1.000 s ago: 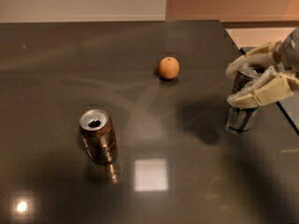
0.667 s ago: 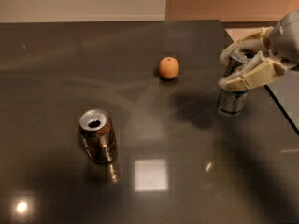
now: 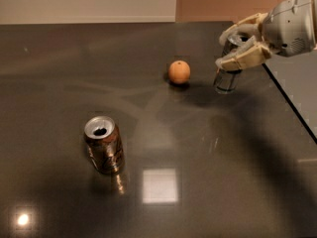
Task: Move redbull can near orange
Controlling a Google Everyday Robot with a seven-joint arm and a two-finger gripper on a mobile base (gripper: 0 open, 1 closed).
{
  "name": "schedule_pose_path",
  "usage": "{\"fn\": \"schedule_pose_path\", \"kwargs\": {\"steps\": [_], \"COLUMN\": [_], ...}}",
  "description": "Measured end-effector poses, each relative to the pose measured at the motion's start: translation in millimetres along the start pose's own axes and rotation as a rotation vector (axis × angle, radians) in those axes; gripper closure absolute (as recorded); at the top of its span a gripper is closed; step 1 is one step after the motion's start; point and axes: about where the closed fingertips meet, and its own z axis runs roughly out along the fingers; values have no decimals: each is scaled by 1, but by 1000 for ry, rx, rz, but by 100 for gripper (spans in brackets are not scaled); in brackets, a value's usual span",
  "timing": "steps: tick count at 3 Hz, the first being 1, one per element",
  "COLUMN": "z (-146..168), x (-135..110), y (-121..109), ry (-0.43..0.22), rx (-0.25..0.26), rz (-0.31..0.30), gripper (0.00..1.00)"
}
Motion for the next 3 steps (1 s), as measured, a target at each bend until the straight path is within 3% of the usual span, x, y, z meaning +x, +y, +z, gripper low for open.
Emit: {"fn": "schedule_pose_path", "kwargs": {"steps": [2, 3], "z": [50, 71], "x": [5, 13], "y": [-47, -57], "ry": [-62, -55], "rx": [-30, -48], "rz": [-14, -8], "gripper": [100, 100]}}
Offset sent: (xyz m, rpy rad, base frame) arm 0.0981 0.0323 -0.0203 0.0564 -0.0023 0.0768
